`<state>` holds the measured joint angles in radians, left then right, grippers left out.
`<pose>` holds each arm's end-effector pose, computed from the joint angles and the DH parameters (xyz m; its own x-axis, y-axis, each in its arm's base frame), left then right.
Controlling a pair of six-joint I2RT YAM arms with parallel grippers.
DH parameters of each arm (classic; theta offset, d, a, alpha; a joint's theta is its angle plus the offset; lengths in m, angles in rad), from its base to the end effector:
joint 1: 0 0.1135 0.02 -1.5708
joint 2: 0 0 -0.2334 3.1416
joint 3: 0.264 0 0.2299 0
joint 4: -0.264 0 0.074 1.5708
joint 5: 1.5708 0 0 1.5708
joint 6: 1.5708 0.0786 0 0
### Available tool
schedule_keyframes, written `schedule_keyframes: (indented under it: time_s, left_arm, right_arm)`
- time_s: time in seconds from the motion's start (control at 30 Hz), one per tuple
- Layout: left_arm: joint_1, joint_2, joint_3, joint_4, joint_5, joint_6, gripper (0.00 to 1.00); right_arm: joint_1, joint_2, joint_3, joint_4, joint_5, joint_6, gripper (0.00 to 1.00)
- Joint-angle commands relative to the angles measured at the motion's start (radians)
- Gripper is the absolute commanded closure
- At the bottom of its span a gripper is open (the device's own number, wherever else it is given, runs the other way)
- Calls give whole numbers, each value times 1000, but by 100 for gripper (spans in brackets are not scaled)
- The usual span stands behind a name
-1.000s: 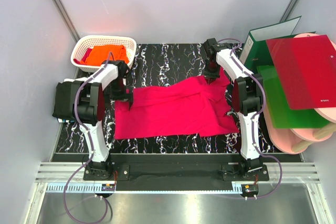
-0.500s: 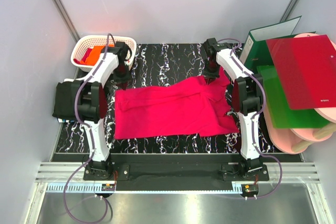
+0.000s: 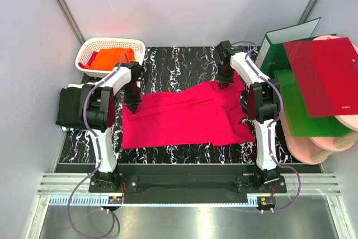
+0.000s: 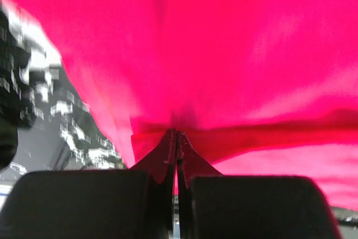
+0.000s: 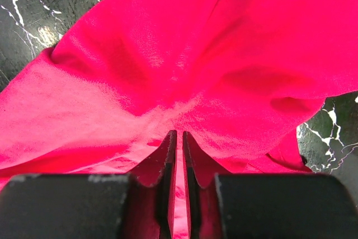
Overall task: Fold and stack the t-shirts
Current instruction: Fold the flattened tshirt in 1/3 of the way
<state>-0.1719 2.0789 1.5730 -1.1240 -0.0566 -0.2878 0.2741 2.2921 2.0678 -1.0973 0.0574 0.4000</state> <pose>0.3434 -0.0551 0.1101 -0.9925 -0.1153 0.0406 -0.1122 0.9911 0.0709 0.4262 0.1151 0.1501 -0.9592 0.1342 -0.2488 0.1270 0.9909 0.0448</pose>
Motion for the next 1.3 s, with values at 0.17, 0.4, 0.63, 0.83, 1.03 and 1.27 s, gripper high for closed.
schedule_keyframes:
  time_s: [0.17,0.4,0.63,0.83,1.03,1.27]
  left_arm:
    - [-63,-247,-155,-68,34,18,100]
    - [-81,-218,-187,-80,73,15,100]
    - [-81,-209,40,-100,-3,-7,100]
    - [-81,-80,133,-88,-20,-33,100]
    - [-89,50,99,-62,4,-14,100]
    - [-110,-11,-22,-76,9,7,100]
  right_arm:
    - [10,24,18,-9,-39,-7,84]
    - [11,24,15,-10,-34,-7,84]
    - [19,-8,-1,42,-82,10,100]
    - [63,1,28,60,-122,-6,100]
    - [85,-9,-29,60,-116,-4,100]
    - [85,-100,-141,20,27,-36,96]
